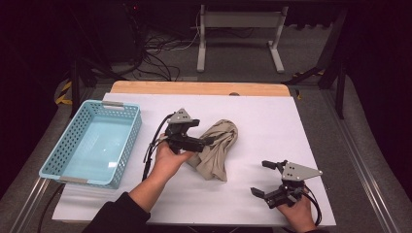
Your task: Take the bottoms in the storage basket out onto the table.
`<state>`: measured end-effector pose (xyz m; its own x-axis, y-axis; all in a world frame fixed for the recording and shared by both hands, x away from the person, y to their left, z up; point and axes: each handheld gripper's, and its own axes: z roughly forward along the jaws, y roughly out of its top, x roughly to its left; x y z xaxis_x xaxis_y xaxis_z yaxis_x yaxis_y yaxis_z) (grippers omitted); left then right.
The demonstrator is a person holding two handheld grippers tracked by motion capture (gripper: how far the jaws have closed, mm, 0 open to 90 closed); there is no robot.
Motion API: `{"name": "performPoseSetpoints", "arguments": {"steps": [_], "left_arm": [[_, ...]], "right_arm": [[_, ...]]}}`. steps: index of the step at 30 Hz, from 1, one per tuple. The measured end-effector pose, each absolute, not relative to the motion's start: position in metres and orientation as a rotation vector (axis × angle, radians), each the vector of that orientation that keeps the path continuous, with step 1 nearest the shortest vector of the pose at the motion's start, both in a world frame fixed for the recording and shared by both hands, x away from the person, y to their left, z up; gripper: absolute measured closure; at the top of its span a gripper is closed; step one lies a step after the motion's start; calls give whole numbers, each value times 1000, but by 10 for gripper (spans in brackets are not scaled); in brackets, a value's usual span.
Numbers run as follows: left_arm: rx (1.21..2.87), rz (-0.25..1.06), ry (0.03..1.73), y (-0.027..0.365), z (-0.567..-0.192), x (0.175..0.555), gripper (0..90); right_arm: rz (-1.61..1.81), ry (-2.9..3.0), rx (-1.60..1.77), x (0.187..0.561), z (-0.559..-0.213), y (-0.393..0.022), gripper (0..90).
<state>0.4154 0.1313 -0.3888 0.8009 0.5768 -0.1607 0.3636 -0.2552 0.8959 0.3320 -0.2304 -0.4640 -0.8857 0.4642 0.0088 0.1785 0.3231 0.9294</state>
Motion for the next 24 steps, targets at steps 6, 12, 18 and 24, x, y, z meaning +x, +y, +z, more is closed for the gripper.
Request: {"name": "performPoseSetpoints", "arguments": {"steps": [6,12,18,24], "left_arm": [[1847,237,687,147,-387,401,106],[1859,251,673,162,-389,390,102],[1863,256,676,180,-396,379,94],[1874,273,680,193,-404,369,83]], "right_arm": [[1589,2333,580,332,-464,-230,2],[1591,2334,580,332,-464,-230,2],[1594,2334,575,332,-464,-230,2],[1595,2337,575,331,-464,-230,1]]}}
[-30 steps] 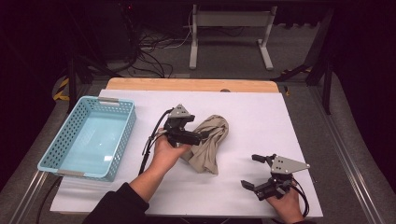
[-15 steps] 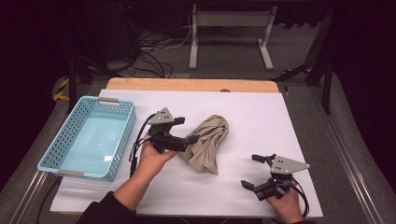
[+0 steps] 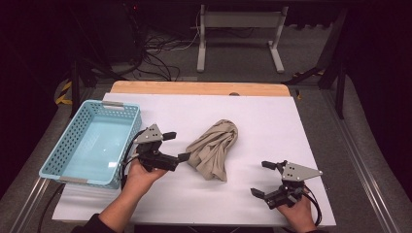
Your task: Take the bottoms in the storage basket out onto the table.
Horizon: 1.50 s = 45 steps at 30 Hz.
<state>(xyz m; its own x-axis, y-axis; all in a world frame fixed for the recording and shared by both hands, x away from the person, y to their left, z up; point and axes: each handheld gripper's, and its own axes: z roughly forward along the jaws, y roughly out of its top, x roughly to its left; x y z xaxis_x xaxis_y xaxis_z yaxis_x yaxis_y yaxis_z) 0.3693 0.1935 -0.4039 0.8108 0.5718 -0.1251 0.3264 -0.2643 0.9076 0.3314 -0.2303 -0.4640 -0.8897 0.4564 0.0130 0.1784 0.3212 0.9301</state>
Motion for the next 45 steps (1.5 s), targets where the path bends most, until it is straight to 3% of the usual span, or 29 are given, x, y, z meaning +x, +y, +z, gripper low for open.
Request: {"name": "performPoseSetpoints", "arguments": {"steps": [26,31,45], "left_arm": [[1866,232,688,216,-458,344,54],[1884,275,699,220,-471,346,48],[1892,288,708,218,-474,349,24]], "right_arm": [[1597,2342,566,330,-464,-230,2],[1599,2345,560,330,-464,-230,1],[1603,2352,553,330,-464,-229,1]]}}
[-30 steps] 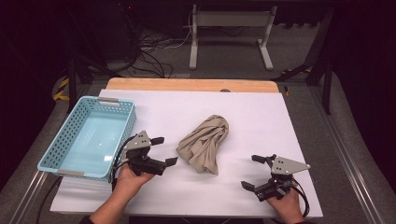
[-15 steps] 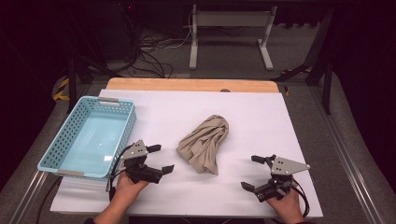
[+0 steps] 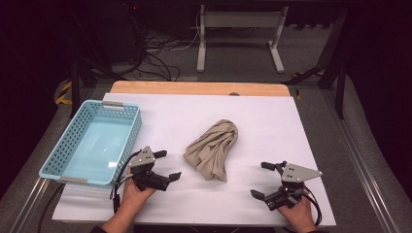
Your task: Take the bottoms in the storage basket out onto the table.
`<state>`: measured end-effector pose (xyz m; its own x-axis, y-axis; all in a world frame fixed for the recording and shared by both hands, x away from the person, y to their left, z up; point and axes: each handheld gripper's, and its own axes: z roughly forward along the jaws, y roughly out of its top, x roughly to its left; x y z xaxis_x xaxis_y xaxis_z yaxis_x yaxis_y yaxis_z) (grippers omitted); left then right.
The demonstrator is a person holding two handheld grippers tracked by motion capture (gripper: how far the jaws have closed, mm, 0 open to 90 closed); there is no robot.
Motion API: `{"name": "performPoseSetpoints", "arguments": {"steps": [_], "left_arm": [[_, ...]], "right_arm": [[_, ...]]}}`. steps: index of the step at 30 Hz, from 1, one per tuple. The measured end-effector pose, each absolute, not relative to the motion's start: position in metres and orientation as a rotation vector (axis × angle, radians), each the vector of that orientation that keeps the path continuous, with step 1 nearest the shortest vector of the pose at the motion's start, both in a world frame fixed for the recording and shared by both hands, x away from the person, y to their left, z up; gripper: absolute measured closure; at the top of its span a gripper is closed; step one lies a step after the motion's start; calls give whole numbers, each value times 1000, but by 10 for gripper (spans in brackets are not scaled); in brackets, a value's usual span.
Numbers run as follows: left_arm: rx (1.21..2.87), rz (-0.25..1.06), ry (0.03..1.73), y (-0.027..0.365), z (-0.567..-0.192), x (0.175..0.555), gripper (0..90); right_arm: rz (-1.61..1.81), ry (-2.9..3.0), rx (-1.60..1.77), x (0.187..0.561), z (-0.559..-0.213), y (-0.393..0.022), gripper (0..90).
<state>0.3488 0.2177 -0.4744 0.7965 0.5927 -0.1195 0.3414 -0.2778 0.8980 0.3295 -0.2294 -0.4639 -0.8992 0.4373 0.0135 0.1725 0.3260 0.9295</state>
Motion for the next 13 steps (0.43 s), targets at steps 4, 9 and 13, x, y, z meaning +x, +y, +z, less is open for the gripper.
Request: {"name": "performPoseSetpoints", "arguments": {"steps": [4,9,13], "left_arm": [[1873,273,714,220,-473,349,13],[1867,267,717,221,-473,349,12],[1873,274,717,220,-473,349,12]], "right_arm": [[1604,2354,553,330,-464,-229,1],[1606,2354,552,330,-464,-229,1],[1604,2354,549,330,-464,-229,1]]}}
